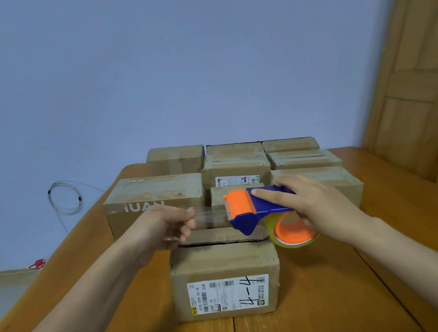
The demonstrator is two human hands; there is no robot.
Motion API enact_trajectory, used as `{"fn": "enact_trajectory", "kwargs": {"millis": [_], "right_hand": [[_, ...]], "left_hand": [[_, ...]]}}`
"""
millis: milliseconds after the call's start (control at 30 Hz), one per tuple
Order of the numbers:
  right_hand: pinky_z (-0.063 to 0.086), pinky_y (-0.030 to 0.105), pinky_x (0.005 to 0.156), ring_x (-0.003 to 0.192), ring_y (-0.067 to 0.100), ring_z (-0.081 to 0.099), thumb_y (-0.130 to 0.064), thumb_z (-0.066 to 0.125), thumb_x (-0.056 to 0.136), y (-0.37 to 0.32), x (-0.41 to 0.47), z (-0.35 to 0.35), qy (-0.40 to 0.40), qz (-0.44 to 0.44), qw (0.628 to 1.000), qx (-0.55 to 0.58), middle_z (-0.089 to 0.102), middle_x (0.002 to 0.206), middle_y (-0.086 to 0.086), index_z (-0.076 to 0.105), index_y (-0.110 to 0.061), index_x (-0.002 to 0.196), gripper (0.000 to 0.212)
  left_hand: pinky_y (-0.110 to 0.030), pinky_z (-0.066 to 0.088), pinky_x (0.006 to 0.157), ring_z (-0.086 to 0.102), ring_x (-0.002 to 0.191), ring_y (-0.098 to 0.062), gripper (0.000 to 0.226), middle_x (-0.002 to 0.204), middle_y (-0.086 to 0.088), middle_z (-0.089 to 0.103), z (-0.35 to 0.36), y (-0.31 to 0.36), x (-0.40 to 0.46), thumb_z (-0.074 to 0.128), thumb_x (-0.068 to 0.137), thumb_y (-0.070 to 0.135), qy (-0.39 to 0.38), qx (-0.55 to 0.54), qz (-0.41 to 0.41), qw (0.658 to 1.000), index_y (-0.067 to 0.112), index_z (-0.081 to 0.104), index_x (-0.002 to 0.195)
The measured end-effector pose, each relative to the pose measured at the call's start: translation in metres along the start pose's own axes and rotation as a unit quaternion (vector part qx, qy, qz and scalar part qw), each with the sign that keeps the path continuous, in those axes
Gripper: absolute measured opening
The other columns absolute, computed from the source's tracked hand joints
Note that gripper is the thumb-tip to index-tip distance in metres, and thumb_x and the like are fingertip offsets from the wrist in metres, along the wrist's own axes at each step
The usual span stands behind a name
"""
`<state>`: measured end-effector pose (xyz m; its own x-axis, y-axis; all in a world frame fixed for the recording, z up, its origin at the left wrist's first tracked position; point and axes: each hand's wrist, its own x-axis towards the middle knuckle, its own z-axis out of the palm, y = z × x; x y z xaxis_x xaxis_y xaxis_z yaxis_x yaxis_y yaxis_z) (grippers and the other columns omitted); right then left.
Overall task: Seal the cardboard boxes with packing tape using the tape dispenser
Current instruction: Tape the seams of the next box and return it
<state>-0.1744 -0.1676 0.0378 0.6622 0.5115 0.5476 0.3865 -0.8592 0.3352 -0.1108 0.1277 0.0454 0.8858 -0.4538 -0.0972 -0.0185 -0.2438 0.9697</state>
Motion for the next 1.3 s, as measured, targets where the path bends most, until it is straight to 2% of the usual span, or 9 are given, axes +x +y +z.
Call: {"fn": "enact_trajectory", "kwargs": {"millis": [200, 333, 467, 633, 867, 1000, 1133, 1300], "right_hand": [[0.053, 0.032, 0.066, 0.093, 0.027, 0.064, 0.001, 0.086, 0.057, 0.036, -0.054, -0.001, -0.039, 0.057, 0.997, -0.022, 0.064, 0.111, 0.007, 0.039, -0.031, 0.14, 0.101], [0.052, 0.031, 0.062, 0.088, 0.027, 0.064, -0.001, 0.089, 0.051, 0.043, -0.069, -0.004, -0.038, 0.069, 0.996, -0.036, 0.064, 0.107, 0.008, 0.042, -0.028, 0.137, 0.102], [0.054, 0.034, 0.063, 0.09, 0.029, 0.065, -0.003, 0.09, 0.052, 0.045, -0.069, -0.002, -0.03, 0.064, 0.997, -0.042, 0.065, 0.107, 0.01, 0.042, -0.027, 0.138, 0.101], [0.054, 0.033, 0.062, 0.088, 0.03, 0.066, 0.002, 0.09, 0.048, 0.048, -0.069, -0.006, -0.007, 0.066, 0.997, -0.04, 0.066, 0.106, 0.011, 0.045, -0.025, 0.135, 0.102], [0.055, 0.033, 0.061, 0.091, 0.03, 0.066, -0.004, 0.093, 0.047, 0.047, -0.072, -0.008, -0.012, 0.064, 0.997, -0.036, 0.066, 0.108, 0.012, 0.043, -0.024, 0.135, 0.103], [0.055, 0.033, 0.062, 0.093, 0.029, 0.065, -0.006, 0.094, 0.045, 0.046, -0.076, -0.009, -0.014, 0.06, 0.997, -0.044, 0.065, 0.11, 0.012, 0.043, -0.023, 0.135, 0.105], [0.054, 0.033, 0.064, 0.093, 0.03, 0.064, -0.004, 0.093, 0.046, 0.046, -0.08, -0.009, -0.018, 0.064, 0.997, -0.041, 0.064, 0.111, 0.012, 0.042, -0.024, 0.136, 0.105], [0.055, 0.038, 0.064, 0.091, 0.033, 0.066, 0.002, 0.092, 0.044, 0.045, -0.087, -0.004, -0.018, 0.068, 0.996, -0.048, 0.066, 0.107, 0.014, 0.044, -0.024, 0.135, 0.107]], "left_hand": [[-0.03, 0.034, 0.06, 0.045, 0.055, -0.016, 0.033, 0.058, -0.007, 0.049, -0.058, -0.035, -0.01, 0.058, 0.089, 0.023, 0.076, -0.021, -0.052, 0.996, 0.014, 0.061, 0.058], [-0.029, 0.032, 0.058, 0.045, 0.053, -0.016, 0.027, 0.059, -0.009, 0.048, -0.069, -0.05, -0.016, 0.06, 0.079, 0.027, 0.051, -0.046, -0.077, 0.995, 0.013, 0.059, 0.056], [-0.03, 0.034, 0.06, 0.045, 0.051, -0.016, 0.025, 0.059, -0.007, 0.046, -0.065, -0.051, -0.013, 0.059, 0.078, 0.028, 0.053, -0.061, -0.069, 0.994, 0.01, 0.053, 0.061], [-0.03, 0.035, 0.06, 0.045, 0.053, -0.018, 0.026, 0.058, -0.007, 0.046, -0.065, -0.055, -0.009, 0.06, 0.077, 0.029, 0.055, -0.06, -0.076, 0.994, 0.011, 0.056, 0.059], [-0.031, 0.035, 0.06, 0.044, 0.054, -0.018, 0.026, 0.058, -0.007, 0.045, -0.063, -0.057, -0.01, 0.06, 0.077, 0.03, 0.056, -0.052, -0.067, 0.995, 0.009, 0.056, 0.062], [-0.032, 0.036, 0.062, 0.045, 0.053, -0.018, 0.028, 0.057, -0.008, 0.046, -0.062, -0.058, -0.011, 0.061, 0.076, 0.032, 0.058, -0.044, -0.056, 0.996, 0.012, 0.058, 0.057], [-0.033, 0.037, 0.065, 0.045, 0.054, -0.019, 0.035, 0.056, -0.009, 0.048, -0.062, -0.06, -0.01, 0.059, 0.086, 0.027, 0.074, -0.023, -0.034, 0.996, 0.014, 0.059, 0.053], [-0.031, 0.036, 0.061, 0.044, 0.052, -0.02, 0.04, 0.055, -0.01, 0.048, -0.058, -0.063, -0.009, 0.057, 0.091, 0.02, 0.086, -0.02, -0.02, 0.996, 0.012, 0.059, 0.052]]}}
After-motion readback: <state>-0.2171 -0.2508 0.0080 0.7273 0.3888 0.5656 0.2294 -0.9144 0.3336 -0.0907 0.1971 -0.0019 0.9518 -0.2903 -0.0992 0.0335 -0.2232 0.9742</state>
